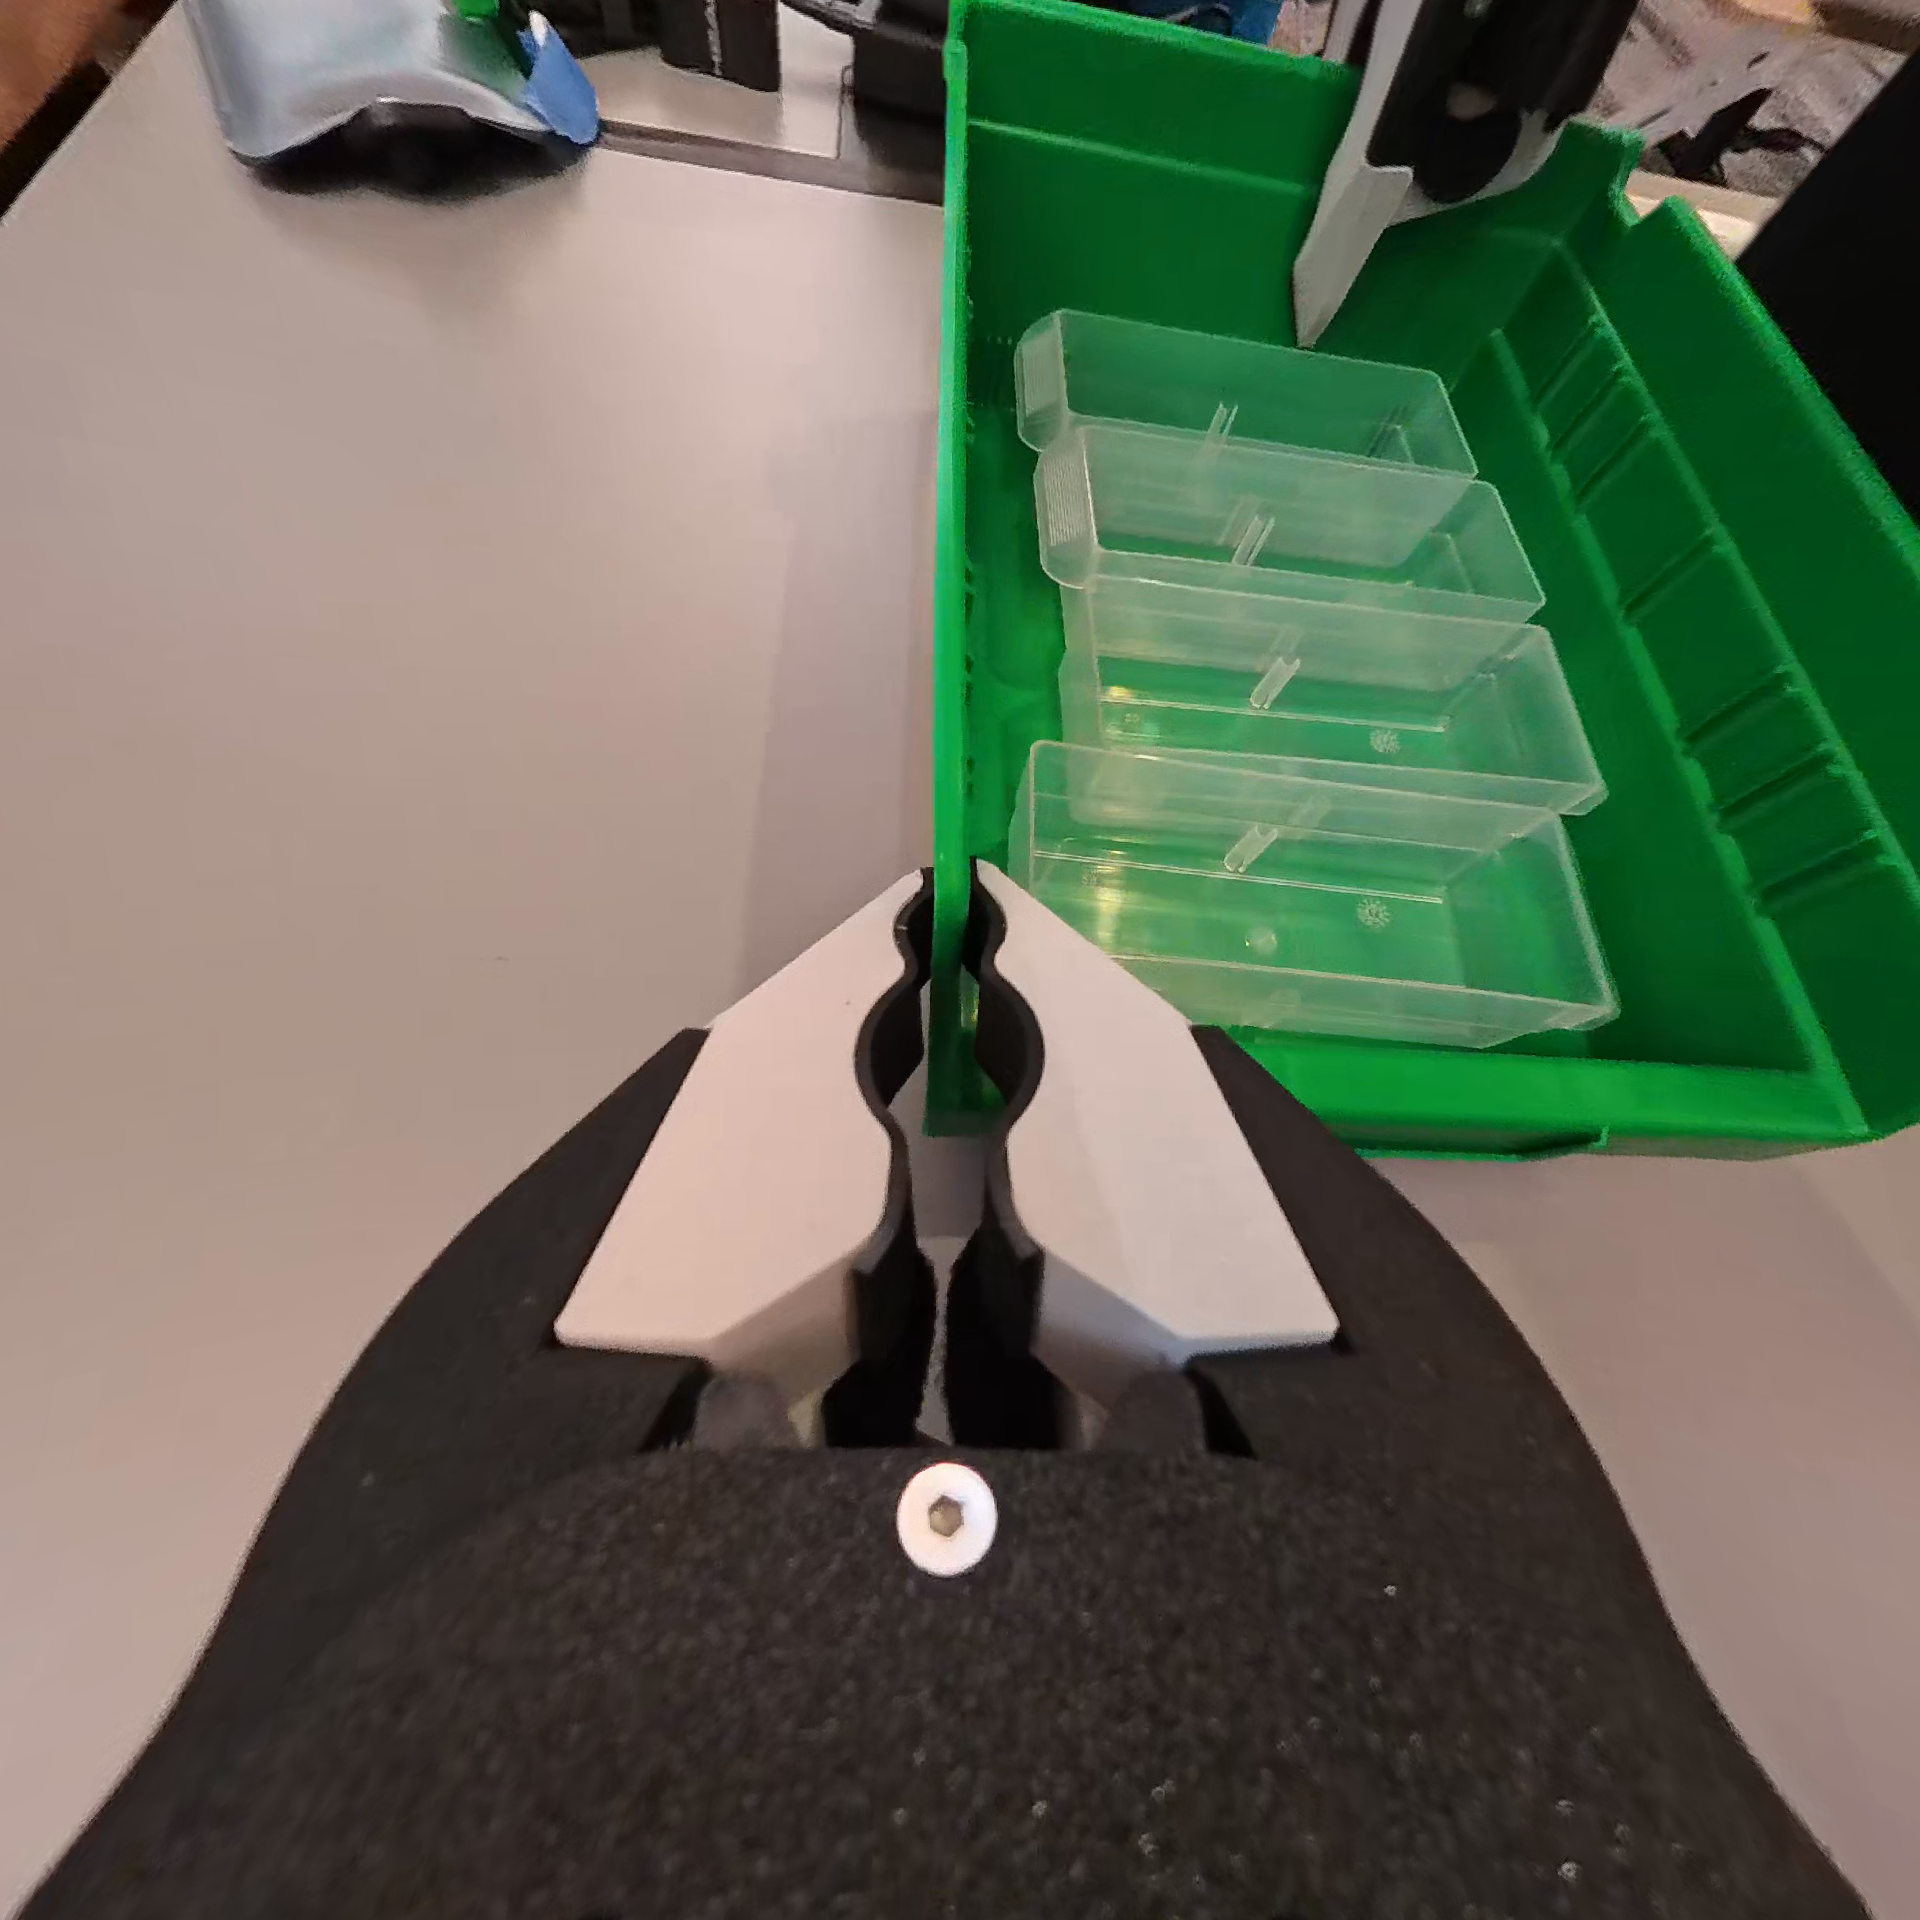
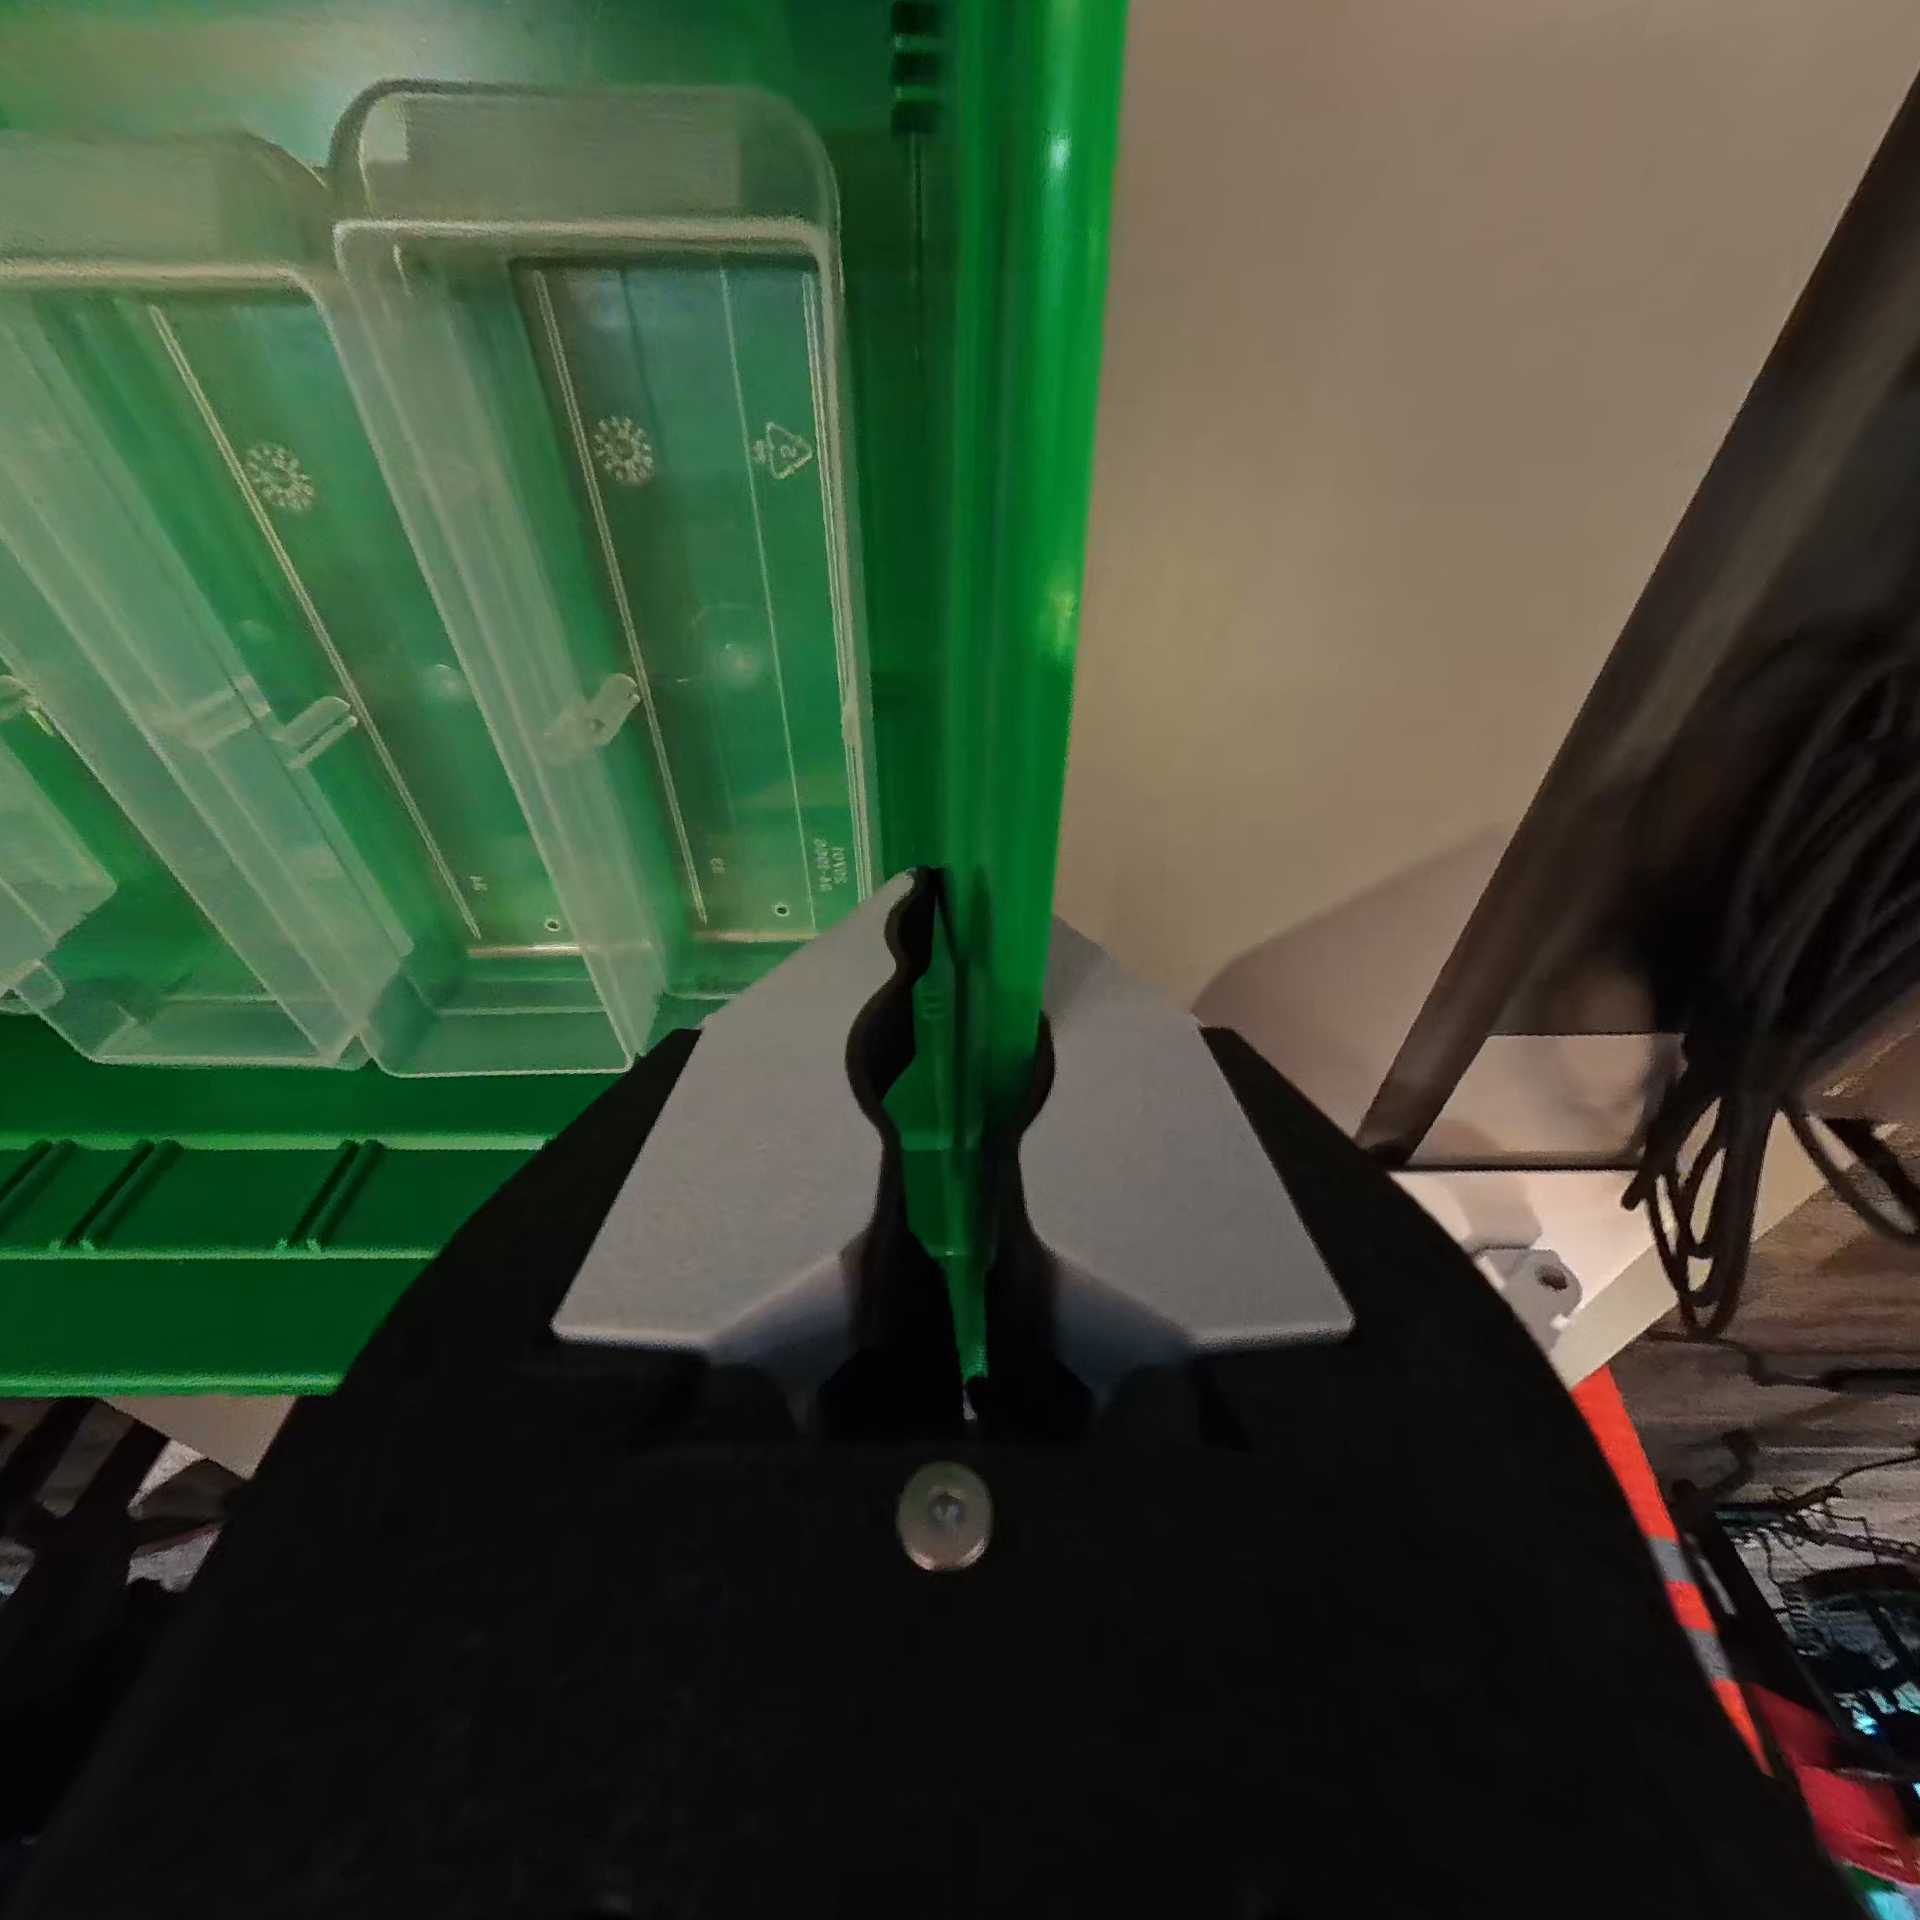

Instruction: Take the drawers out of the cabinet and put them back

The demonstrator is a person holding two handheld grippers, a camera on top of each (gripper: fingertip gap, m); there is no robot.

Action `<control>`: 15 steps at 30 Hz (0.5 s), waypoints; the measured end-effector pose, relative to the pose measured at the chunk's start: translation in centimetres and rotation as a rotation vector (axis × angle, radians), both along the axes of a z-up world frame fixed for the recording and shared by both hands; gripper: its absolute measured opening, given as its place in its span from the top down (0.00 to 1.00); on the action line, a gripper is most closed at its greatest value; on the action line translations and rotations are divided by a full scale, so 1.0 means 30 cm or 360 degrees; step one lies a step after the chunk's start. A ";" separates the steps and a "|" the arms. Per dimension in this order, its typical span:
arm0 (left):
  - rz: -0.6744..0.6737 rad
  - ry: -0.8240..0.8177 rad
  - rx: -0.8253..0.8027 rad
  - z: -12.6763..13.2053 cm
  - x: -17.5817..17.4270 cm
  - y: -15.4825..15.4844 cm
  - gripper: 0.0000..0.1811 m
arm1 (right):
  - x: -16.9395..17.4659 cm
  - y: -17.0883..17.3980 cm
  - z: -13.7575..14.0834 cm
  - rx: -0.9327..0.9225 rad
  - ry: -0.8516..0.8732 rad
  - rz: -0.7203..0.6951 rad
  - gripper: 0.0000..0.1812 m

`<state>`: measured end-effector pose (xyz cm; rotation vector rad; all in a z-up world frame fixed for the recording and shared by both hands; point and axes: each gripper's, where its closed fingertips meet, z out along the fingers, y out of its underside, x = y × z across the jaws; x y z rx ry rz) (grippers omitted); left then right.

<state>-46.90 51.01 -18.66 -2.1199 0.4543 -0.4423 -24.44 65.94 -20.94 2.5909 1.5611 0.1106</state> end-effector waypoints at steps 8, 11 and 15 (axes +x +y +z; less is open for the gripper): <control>0.0163 0.0001 0.0040 0.002 -0.021 0.038 0.99 | -0.170 0.123 0.264 0.0447 0.0332 -0.0235 0.83; 0.0202 -0.0015 0.0042 0.002 -0.016 0.049 0.99 | -0.354 -0.019 0.491 0.0712 0.0922 -0.0424 0.80; 0.0185 -0.0039 0.0039 0.003 -0.006 0.087 0.99 | -0.478 -0.520 0.656 0.0787 0.1682 -0.0395 0.80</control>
